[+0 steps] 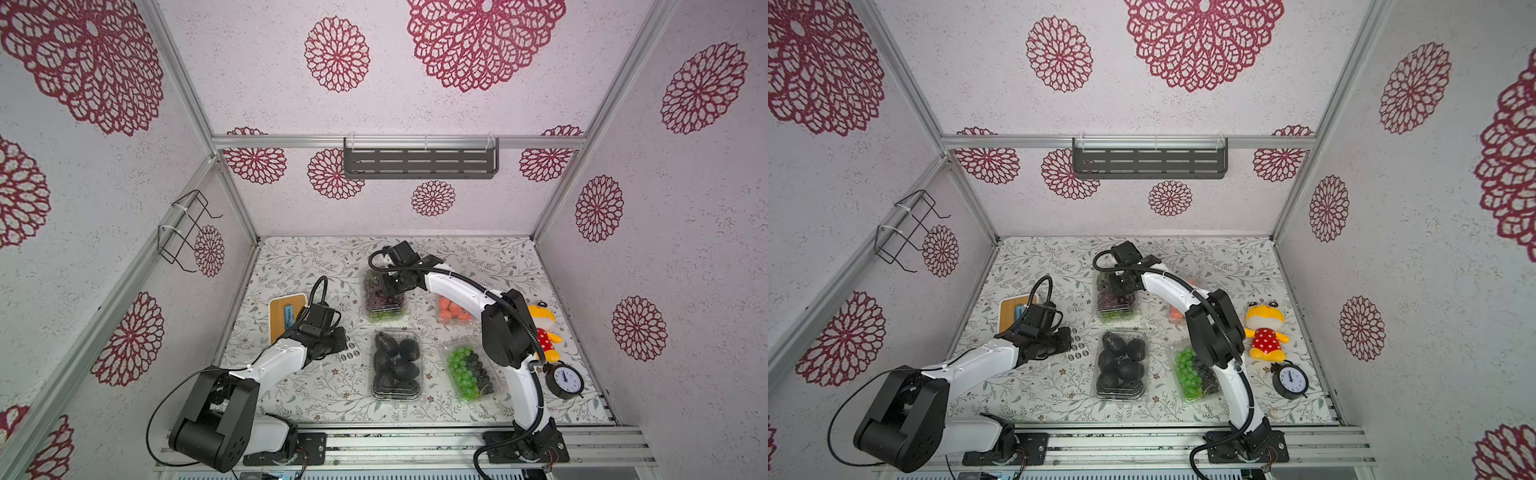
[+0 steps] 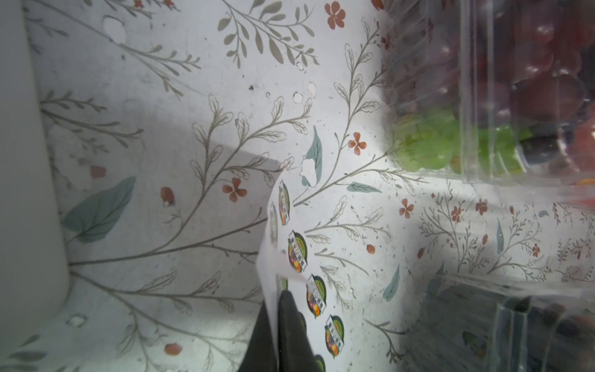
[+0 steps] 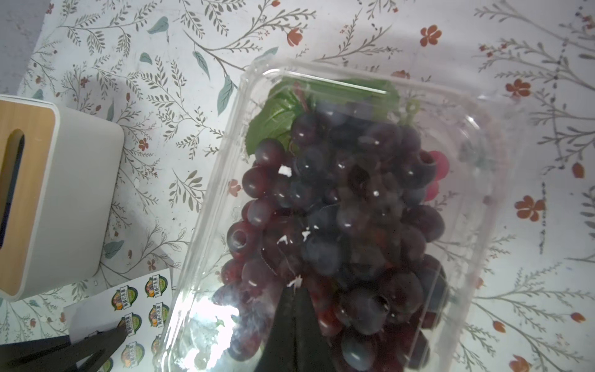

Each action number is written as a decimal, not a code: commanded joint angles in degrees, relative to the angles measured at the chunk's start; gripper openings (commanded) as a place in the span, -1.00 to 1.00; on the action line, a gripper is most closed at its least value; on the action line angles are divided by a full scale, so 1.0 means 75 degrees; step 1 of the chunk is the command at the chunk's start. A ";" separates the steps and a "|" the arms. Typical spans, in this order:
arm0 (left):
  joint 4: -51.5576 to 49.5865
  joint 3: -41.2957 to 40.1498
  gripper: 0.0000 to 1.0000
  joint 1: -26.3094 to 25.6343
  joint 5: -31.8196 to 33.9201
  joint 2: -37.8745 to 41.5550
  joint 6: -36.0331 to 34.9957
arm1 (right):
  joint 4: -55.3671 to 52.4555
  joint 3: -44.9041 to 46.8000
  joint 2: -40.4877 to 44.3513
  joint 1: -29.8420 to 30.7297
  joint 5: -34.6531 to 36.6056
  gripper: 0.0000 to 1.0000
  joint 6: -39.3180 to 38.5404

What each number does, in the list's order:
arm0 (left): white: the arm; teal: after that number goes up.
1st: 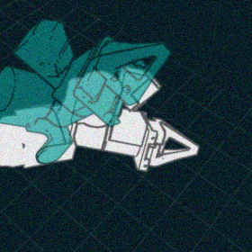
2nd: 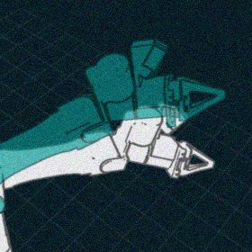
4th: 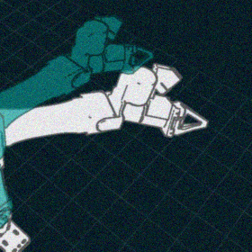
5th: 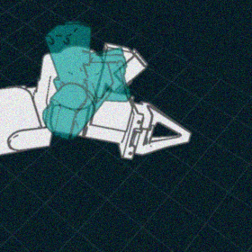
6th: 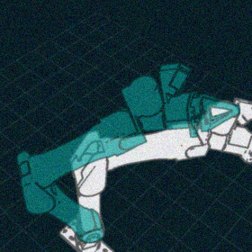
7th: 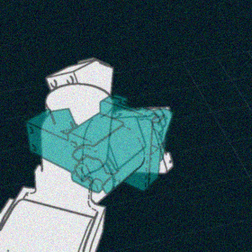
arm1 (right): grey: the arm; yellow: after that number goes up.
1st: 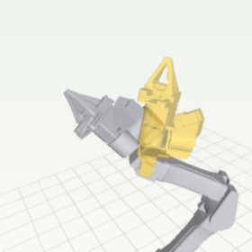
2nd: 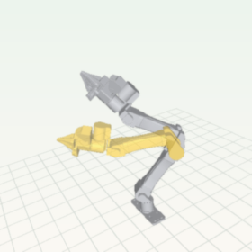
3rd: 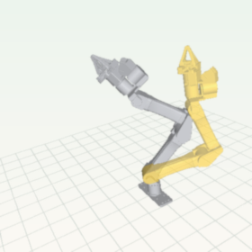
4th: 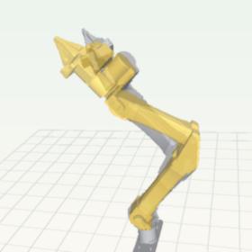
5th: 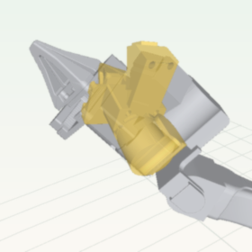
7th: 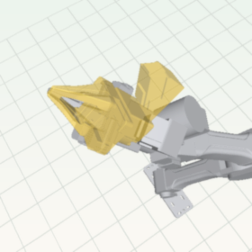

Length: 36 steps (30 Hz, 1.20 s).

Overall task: Label fruit boxes
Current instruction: Place the label sticker at the center of the board.

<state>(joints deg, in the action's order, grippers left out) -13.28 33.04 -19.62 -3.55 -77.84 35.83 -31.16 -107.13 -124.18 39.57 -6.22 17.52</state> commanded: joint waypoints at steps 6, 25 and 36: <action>-0.0093 0.0141 -0.87 -0.0109 0.0204 0.0037 -0.0007 | -0.0838 -0.0357 -0.0217 0.0111 0.0927 -0.96 -0.0214; -0.0075 0.0013 -0.87 -0.0256 0.0216 0.0406 -0.0085 | -0.1549 -0.0856 -0.0637 0.0325 0.1667 -0.50 -0.0374; -0.0052 0.0019 -0.88 -0.0384 0.0228 0.0474 -0.0148 | -0.1414 -0.0922 -0.0622 0.0291 0.1169 0.04 -0.0423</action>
<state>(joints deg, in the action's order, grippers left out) -14.09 33.01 -21.96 -2.39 -75.46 35.33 -37.87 -113.80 -127.52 42.26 4.38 14.55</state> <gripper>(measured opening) 0.063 0.520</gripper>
